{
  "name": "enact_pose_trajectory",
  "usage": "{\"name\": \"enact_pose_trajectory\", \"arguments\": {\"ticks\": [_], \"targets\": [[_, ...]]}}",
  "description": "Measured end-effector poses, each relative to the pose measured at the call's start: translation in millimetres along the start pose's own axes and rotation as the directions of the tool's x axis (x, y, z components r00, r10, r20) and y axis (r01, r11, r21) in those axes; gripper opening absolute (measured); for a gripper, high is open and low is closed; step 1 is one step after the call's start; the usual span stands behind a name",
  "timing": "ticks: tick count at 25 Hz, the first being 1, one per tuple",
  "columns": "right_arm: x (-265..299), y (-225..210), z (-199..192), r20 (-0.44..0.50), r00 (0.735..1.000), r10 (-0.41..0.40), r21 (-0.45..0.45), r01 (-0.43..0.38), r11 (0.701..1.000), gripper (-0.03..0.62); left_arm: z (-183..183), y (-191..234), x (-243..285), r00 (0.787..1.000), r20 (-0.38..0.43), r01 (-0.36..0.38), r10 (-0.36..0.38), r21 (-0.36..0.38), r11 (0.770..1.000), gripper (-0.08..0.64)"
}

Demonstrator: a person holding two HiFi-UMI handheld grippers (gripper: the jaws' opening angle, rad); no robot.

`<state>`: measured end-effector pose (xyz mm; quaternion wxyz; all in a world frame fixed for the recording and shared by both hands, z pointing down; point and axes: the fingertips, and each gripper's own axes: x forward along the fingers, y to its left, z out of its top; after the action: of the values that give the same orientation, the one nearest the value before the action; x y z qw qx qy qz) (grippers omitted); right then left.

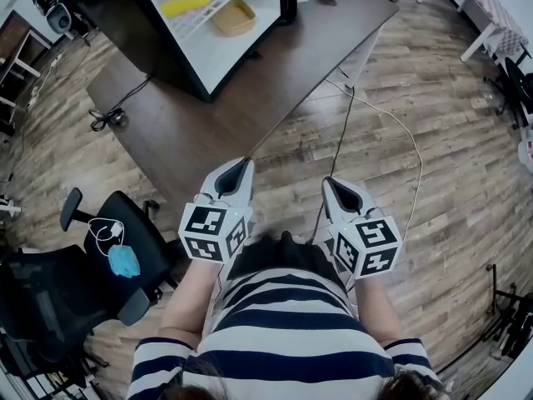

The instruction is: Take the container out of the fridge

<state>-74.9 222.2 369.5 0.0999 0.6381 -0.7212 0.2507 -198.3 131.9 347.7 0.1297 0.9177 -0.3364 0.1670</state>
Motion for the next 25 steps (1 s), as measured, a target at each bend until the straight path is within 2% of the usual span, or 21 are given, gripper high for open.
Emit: {"name": "enact_pose_trajectory", "arguments": {"ticks": [6, 14, 20, 25], "targets": [[6.6, -15.5, -1.5, -0.004, 1.000, 0.010, 0.018, -0.010, 1.000, -0.003, 1.2, -10.1, 18.2, 1.000, -0.022, -0.002, 0.003, 0.026, 1.000, 0.000], [26.7, -24.8, 5.5, -0.015, 0.999, 0.036, 0.019, -0.036, 0.999, -0.003, 11.0, -9.2, 46.3, 0.999, -0.046, -0.009, 0.014, 0.106, 0.994, 0.000], [51.9, -42.2, 21.2, -0.028, 0.999, 0.038, 0.011, -0.038, 0.999, -0.003, 24.4, 0.0, 83.0, 0.999, -0.044, 0.007, -0.001, 0.135, 0.991, 0.000], [81.3, -58.5, 45.3, -0.035, 0.998, 0.043, 0.001, -0.043, 0.999, -0.003, 44.5, 15.3, 115.0, 1.000, -0.028, -0.003, 0.008, 0.186, 0.983, 0.000]]}}
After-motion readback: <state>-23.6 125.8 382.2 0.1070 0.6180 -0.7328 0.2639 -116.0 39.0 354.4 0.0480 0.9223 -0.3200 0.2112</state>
